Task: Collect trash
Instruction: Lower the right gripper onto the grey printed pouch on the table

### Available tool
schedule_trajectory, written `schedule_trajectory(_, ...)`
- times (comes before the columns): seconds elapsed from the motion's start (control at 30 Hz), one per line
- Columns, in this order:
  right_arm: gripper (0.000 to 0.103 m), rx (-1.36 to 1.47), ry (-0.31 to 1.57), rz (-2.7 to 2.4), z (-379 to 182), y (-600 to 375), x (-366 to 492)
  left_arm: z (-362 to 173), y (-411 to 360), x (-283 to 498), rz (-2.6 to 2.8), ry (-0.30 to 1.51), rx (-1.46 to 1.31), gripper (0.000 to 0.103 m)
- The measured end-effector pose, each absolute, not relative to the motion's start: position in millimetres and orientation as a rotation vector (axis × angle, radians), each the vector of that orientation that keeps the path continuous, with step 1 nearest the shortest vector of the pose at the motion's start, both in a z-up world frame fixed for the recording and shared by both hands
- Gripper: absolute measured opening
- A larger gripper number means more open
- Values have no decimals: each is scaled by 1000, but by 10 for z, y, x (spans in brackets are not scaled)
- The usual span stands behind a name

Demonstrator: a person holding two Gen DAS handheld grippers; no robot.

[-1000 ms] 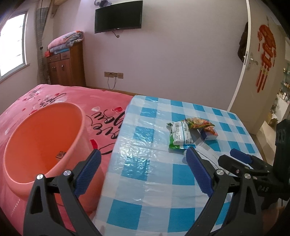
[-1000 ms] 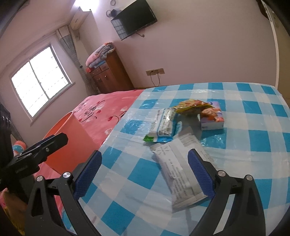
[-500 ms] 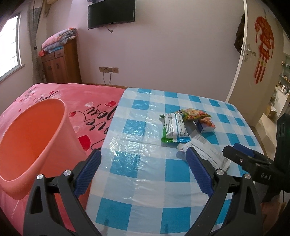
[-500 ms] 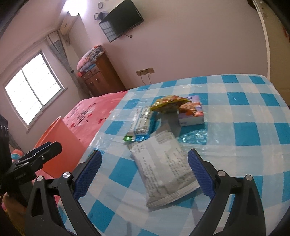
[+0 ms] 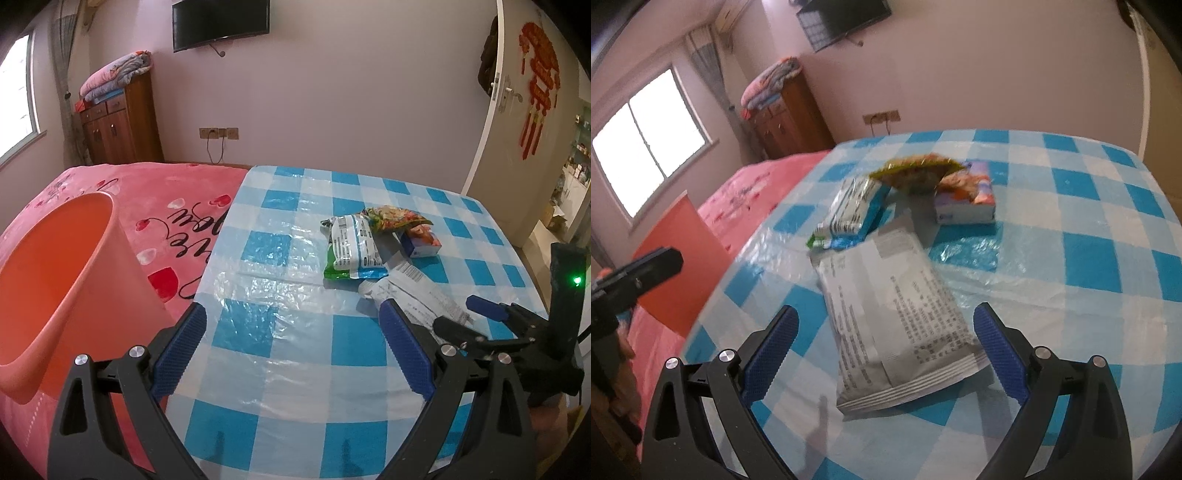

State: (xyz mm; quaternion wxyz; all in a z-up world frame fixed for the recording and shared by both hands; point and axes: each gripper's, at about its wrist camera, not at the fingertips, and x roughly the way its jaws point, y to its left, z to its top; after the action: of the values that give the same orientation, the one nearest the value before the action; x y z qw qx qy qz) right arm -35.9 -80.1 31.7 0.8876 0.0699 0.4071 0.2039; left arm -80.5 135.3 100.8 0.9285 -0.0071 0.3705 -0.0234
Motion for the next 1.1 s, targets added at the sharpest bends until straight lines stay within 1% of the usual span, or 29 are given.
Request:
schedule_trajectory(0.2,94,31,862,418,242,-646,-307,969,1343,-784,-41,771,-9,95)
schedule_trajectory(0.6,94,-94,888,419,147,-520,-150,917,1289,-736,-27,794,6,95)
schedule_trajectory(1.1,93,-115,908,443,104,-480,-76,911,1211,-698,-25,799,18,95)
